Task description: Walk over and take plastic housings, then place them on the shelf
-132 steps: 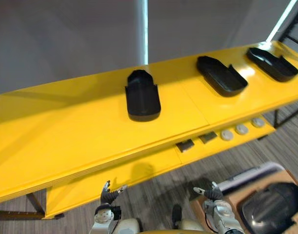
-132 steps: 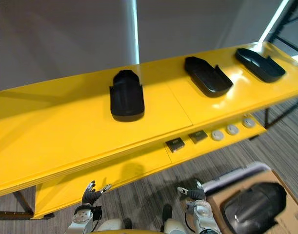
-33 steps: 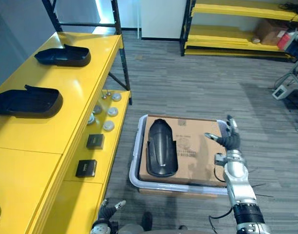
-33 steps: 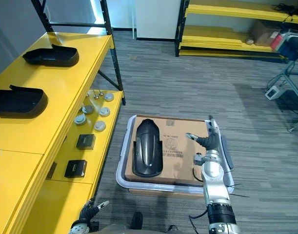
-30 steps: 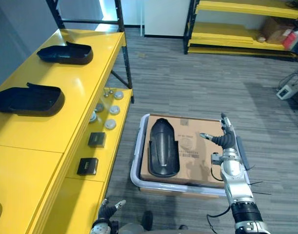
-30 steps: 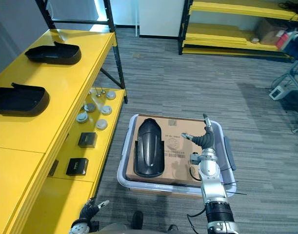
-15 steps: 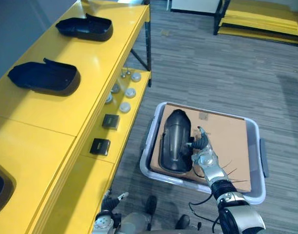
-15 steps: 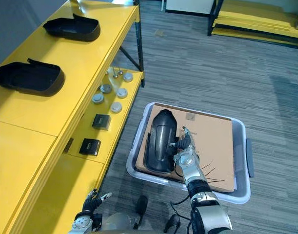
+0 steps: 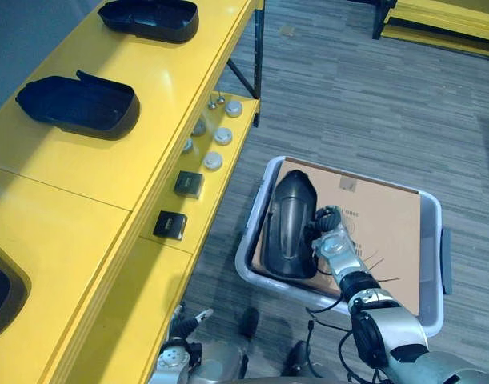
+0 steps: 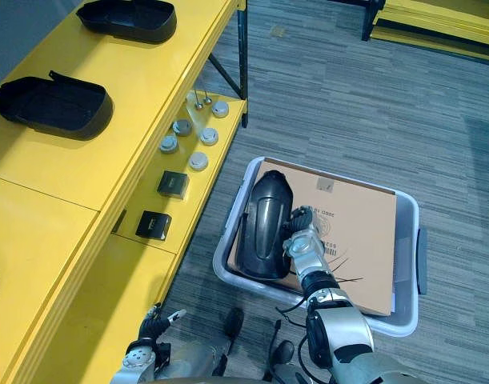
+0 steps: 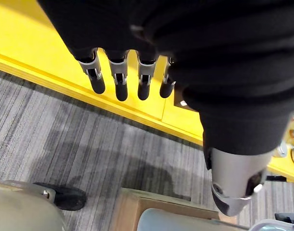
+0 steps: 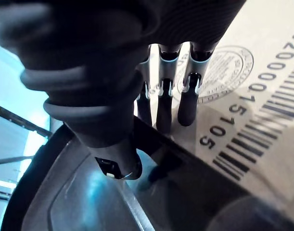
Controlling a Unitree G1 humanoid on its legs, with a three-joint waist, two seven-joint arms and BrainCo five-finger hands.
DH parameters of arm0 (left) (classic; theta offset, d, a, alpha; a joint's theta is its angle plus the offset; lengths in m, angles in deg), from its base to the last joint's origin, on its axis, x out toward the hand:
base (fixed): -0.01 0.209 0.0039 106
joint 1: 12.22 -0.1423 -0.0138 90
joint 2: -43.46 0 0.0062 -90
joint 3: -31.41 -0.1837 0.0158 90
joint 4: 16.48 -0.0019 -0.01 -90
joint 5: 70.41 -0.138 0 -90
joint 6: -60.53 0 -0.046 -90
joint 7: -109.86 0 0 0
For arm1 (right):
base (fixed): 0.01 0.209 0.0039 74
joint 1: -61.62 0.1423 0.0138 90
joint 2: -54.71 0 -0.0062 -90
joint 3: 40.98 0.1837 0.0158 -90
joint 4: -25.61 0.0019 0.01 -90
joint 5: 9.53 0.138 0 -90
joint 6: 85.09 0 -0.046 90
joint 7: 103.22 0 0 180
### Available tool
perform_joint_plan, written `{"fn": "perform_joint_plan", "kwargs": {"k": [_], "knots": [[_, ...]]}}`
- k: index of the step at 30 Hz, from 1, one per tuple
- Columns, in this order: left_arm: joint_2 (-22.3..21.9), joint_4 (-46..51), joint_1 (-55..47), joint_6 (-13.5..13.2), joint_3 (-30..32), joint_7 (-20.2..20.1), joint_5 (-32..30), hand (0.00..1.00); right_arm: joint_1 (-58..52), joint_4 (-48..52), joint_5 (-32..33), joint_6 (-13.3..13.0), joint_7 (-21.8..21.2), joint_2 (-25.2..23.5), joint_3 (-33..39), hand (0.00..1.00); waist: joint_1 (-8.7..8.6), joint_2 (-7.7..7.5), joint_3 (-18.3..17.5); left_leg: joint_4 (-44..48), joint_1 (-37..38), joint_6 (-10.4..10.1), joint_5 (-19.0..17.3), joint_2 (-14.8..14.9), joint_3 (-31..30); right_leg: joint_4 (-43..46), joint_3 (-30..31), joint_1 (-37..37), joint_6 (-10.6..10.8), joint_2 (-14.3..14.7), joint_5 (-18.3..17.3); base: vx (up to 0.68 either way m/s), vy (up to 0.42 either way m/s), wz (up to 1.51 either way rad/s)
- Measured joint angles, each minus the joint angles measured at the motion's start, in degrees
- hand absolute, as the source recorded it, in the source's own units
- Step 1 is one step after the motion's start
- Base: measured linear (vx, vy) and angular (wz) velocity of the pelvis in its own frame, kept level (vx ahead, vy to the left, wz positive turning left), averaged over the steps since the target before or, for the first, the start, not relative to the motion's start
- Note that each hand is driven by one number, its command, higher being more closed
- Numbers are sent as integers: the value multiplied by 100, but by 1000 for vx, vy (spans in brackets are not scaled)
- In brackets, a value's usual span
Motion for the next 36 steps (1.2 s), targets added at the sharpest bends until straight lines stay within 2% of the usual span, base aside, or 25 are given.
{"fn": "perform_joint_plan", "kwargs": {"k": [12, 16, 19, 21, 25, 29, 32, 36], "knots": [[85, -9, -1, -12, -116, 26, 135, 0, 171, 130, 45, 2, 25, 87, -220, 100, -32, -64, 39, -19, 183, -2, -2, 6, 128, 10, 280, 93, 2, -21, 3, -24, -2, -7], [80, 121, -46, -4, -127, 56, 164, 0, -132, 1098, 34, -13, 129, 86, -258, 100, -46, -64, 39, -17, 218, -2, -2, 15, 181, 9, 346, 103, 14, -21, 10, -29, -4, -7], [23, 815, -244, 0, -174, 125, 174, 0, -388, 1835, 19, -25, 292, 94, -191, 100, -70, -63, 38, -14, 238, -2, -1, 13, 173, 5, 339, 132, 20, -25, 14, -18, -9, 3], [2, 1991, -450, -15, -385, 158, 159, 0, -735, 2569, -46, -72, 455, 146, -125, 100, -62, -62, 36, 17, 233, -2, -1, -2, 103, 0, 266, 177, 27, -64, 9, -17, -8, 14], [1, 3324, -505, -55, -563, 196, 101, 0, -981, 3195, -189, -108, 601, 169, 8, 100, -61, -58, 28, 50, 221, -2, -1, -20, 37, 0, 228, 204, 45, -67, -3, -13, -11, 10], [-2, 4959, -484, -162, -628, 391, -50, 0, -1149, 4212, -434, -109, 754, 124, -18, 100, -194, -62, -11, 67, 317, 0, 0, -61, -53, -4, 128, 349, 106, -97, -50, -2, -22, 12], [2, 5586, -245, -261, -788, 600, -193, 0, -1148, 4831, -570, -137, 808, 60, -77, 100, -183, -59, -122, 67, 373, 0, 0, -60, -62, -24, 129, 410, 105, -94, -53, 0, 0, 0], [1, 5916, 78, -275, -1127, 746, -397, 0, -1139, 5227, -648, -189, 812, -74, -315, 100, -196, -57, -329, 67, 441, 0, 0, -60, -58, -36, 154, 471, 104, -94, -53, -12, -22, -2]]}}
